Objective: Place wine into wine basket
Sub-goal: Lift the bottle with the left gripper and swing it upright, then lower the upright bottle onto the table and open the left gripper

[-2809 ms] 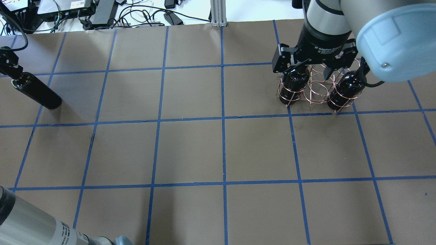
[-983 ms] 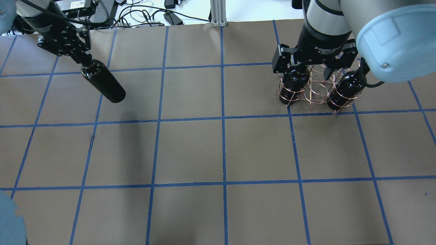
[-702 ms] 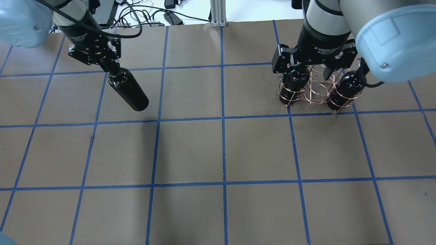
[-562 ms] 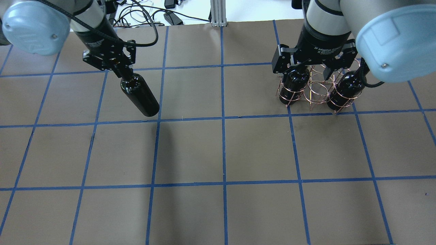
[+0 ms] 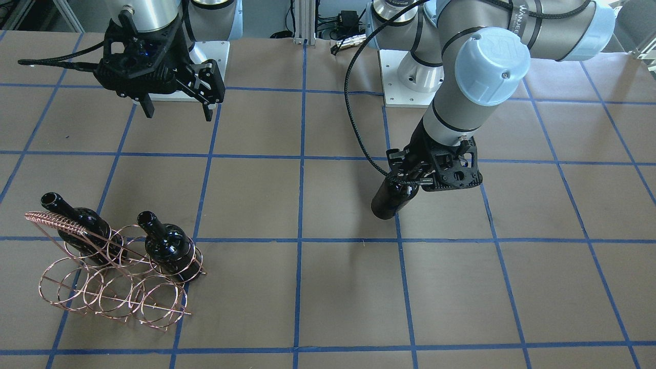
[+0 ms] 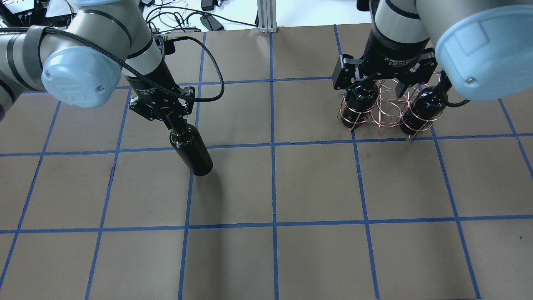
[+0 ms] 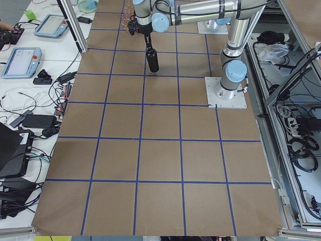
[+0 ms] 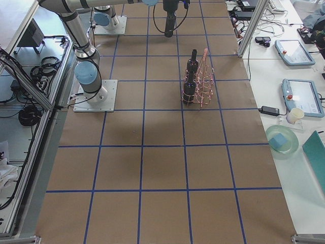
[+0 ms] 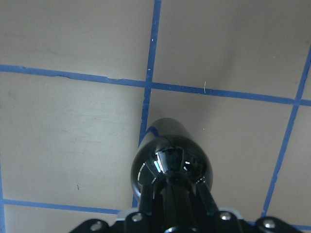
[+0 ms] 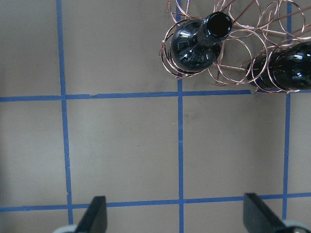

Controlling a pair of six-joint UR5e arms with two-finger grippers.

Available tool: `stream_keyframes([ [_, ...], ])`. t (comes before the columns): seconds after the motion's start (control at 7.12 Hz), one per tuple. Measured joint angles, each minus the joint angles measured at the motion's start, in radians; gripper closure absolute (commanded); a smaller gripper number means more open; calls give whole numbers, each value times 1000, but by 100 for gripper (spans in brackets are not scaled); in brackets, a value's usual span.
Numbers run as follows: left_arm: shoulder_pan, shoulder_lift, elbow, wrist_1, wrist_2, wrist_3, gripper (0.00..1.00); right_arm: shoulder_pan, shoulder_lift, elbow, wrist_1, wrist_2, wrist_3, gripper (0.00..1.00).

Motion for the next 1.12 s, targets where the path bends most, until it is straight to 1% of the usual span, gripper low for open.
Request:
stream_keyframes([
  [0.56,-2,0,-30,5,5,0,100,0,0,0,0,0,0,0],
  [0.84,-13,19,-48,81,22,-15,100,0,0,0,0,0,0,0],
  [1.12,-49,37,-67,123,55,-58,100,0,0,0,0,0,0,0],
])
